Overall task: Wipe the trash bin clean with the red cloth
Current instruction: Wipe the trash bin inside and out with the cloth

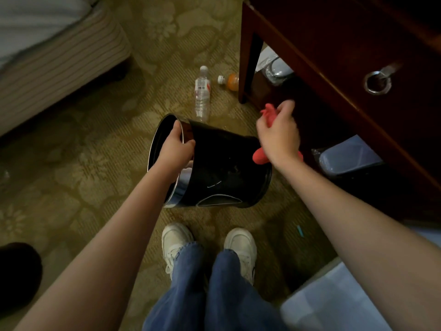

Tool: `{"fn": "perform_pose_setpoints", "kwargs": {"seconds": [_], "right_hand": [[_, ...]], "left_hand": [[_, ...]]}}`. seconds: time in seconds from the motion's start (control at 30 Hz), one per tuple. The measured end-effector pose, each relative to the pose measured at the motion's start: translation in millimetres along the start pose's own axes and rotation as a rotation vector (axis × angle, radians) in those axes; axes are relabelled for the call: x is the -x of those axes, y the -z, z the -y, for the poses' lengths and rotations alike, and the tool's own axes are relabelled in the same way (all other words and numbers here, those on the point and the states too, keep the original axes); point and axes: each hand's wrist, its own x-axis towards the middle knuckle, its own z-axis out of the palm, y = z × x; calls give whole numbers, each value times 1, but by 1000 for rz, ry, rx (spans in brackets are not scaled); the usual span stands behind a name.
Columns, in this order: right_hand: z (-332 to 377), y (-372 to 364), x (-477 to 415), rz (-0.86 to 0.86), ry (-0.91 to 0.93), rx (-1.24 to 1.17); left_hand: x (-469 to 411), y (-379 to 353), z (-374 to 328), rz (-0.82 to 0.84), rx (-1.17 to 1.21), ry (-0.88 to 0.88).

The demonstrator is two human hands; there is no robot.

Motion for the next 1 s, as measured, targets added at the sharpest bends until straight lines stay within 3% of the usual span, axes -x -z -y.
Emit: {"fn": "perform_pose_setpoints", "kwargs": {"seconds": [0.1, 0.17, 0.33, 0.43, 0.5, 0.57, 0.7, 0.9, 1.0], "right_hand": [[4, -35, 32, 283, -45, -144], [2, -49, 55, 377, 8, -174], [-17, -49, 82, 399, 247, -298], [-27, -57, 83, 328, 535, -59], [-32, -59, 81, 248, 612, 142], [-35, -59, 82, 202, 594, 256], [-43, -62, 85, 186, 500, 250], [-69, -58, 87, 212, -2, 121], [-50, -61, 88, 196, 15, 2]], "left_hand": [[0, -1, -1, 3, 4, 6], [-1, 3, 3, -5, -23, -11], [-1, 19, 14, 4, 16, 24], [7, 20, 14, 1, 62, 46], [12, 18, 12, -4, 73, 28], [16, 16, 9, -13, 72, -12], [23, 11, 6, -54, 19, -85], [30, 6, 2, -79, -16, -102], [29, 4, 2, -102, -3, -85]]}}
